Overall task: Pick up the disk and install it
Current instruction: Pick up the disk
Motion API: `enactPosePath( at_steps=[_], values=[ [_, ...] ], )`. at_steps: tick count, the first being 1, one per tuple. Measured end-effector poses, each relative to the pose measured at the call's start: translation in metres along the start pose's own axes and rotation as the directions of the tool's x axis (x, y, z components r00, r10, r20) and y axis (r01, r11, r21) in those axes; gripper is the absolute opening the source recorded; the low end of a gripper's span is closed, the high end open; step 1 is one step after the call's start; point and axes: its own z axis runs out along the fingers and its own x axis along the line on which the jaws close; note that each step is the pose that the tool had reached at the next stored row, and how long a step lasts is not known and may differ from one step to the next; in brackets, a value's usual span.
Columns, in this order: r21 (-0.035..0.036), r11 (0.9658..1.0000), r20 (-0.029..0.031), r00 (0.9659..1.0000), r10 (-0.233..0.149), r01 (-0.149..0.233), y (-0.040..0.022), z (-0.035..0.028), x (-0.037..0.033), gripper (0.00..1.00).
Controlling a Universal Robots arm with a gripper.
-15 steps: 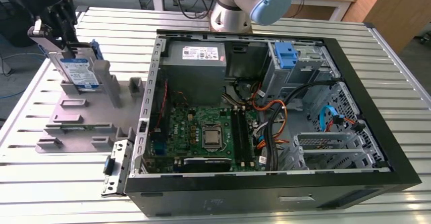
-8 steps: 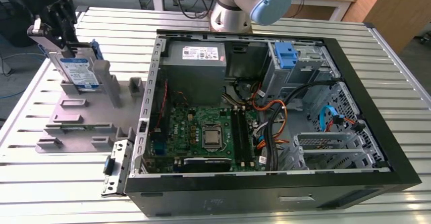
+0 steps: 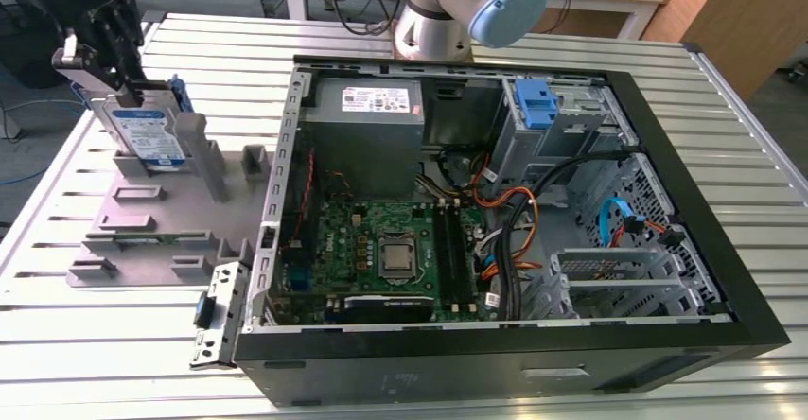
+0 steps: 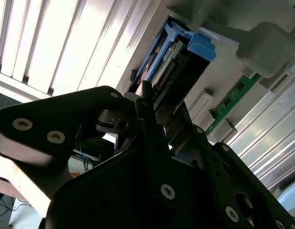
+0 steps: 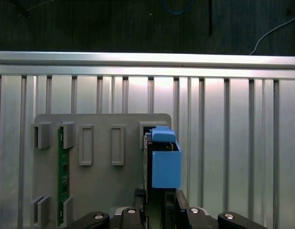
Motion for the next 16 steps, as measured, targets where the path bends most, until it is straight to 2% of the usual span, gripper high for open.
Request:
enactPosePath(
  at_steps=[1,2,16],
  values=[
    [0.0001,1.0,0.0,1.0,0.0,0.0,0.0,0.0,0.0,0.41],
    [0.0,1.0,0.0,1.0,0.0,0.0,0.0,0.0,0.0,0.35],
    [0.0,1.0,0.0,1.0,0.0,0.0,0.0,-0.0003,0.0,0.35]
  ],
)
